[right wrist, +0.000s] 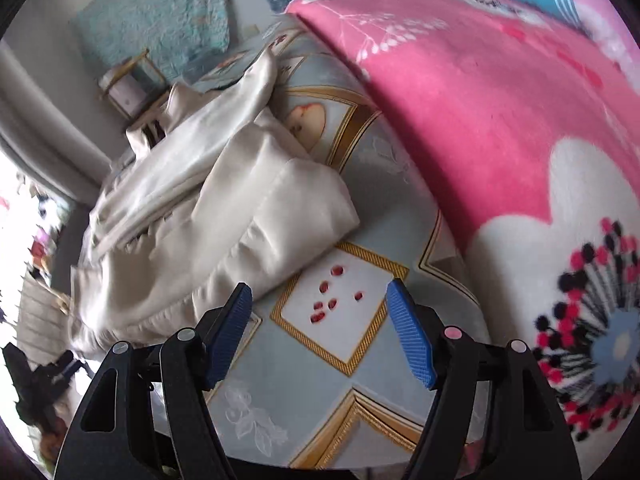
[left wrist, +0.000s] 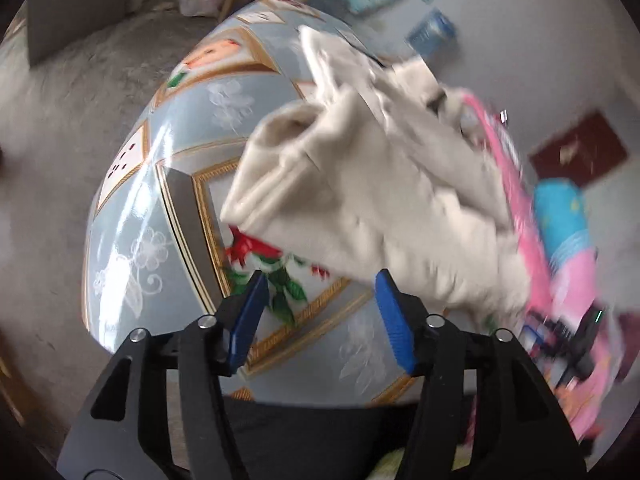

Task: Fold large clothes
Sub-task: 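Lift the hem with both grippers and fold it toward the collar, then release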

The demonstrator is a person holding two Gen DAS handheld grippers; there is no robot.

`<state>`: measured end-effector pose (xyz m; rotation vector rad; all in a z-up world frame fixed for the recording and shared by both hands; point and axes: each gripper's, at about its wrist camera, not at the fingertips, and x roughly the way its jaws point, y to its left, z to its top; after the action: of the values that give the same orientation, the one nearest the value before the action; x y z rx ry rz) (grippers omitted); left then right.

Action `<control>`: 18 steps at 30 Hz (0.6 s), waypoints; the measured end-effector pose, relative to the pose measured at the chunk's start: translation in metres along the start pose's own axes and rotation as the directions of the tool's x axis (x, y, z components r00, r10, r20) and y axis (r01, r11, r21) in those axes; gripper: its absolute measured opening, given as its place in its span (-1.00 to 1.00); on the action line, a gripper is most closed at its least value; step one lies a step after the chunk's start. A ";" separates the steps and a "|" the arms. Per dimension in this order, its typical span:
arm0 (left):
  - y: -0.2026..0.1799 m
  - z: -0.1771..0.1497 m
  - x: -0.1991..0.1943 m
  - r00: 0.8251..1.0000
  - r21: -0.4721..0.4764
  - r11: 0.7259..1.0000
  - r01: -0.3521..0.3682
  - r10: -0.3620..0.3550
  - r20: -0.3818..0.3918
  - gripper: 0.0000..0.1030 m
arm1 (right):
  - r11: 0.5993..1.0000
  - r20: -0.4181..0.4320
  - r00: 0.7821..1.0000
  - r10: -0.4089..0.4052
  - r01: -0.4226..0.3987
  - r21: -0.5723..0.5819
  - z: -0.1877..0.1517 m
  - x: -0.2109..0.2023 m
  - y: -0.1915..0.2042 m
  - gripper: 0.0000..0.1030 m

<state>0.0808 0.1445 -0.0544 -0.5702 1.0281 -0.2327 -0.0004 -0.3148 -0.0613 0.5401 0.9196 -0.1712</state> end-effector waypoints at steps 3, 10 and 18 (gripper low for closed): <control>0.010 0.010 0.005 0.997 -0.092 0.995 0.035 -0.029 0.071 0.06 | 1.000 0.038 0.999 0.009 -0.010 0.012 0.010 0.014 0.001 0.33; -0.017 0.018 0.025 0.978 -0.028 0.989 -0.145 0.148 0.150 -0.60 | 0.996 0.123 0.988 -0.089 0.088 0.011 0.031 0.031 0.015 -0.35; -0.102 0.001 -0.044 0.895 0.335 0.867 -0.369 0.233 0.381 -0.89 | 0.981 0.266 0.955 -0.129 0.161 -0.104 0.025 -0.048 0.054 -0.80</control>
<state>0.0672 0.0794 0.0348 -0.0596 0.7009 -0.0562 0.0080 -0.2857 0.0088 0.3245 0.7089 -0.3086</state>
